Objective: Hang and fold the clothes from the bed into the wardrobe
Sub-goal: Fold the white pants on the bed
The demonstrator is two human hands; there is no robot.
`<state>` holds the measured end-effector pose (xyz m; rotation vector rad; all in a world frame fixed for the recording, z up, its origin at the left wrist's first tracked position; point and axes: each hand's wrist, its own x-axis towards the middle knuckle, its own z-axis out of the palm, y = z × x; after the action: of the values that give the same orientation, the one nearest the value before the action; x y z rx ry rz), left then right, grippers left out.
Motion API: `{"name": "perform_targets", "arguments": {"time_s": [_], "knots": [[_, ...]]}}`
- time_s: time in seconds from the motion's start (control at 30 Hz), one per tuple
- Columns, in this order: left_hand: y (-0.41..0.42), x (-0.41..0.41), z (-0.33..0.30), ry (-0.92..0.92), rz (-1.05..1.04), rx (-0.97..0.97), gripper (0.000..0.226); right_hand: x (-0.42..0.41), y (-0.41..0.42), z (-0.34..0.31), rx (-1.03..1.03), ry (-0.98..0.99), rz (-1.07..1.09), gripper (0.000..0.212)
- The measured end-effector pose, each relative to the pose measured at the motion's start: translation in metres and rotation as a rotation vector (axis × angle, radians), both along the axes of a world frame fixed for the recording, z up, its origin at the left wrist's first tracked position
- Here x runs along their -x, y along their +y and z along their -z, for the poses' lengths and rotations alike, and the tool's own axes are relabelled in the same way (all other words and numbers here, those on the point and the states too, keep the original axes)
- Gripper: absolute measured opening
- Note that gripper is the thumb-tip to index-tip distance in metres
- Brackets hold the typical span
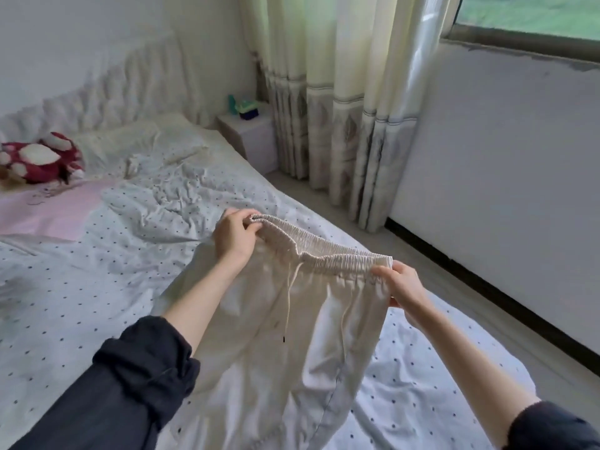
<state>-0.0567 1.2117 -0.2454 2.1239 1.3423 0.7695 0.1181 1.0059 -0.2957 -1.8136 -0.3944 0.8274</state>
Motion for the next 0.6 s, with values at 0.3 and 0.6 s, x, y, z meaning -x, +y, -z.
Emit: {"name": "perform_targets", "arguments": {"time_s": [0.3,0.6], "knots": [[0.003,-0.180,0.144,0.094,0.245,0.038,0.031,-0.124,-0.018,0.156,0.238,-0.002,0.374,0.020],[-0.031,-0.147,0.265,0.699,0.575,0.284,0.053,-0.083,-0.029,0.230,0.505,-0.722,-0.127,0.044]]}}
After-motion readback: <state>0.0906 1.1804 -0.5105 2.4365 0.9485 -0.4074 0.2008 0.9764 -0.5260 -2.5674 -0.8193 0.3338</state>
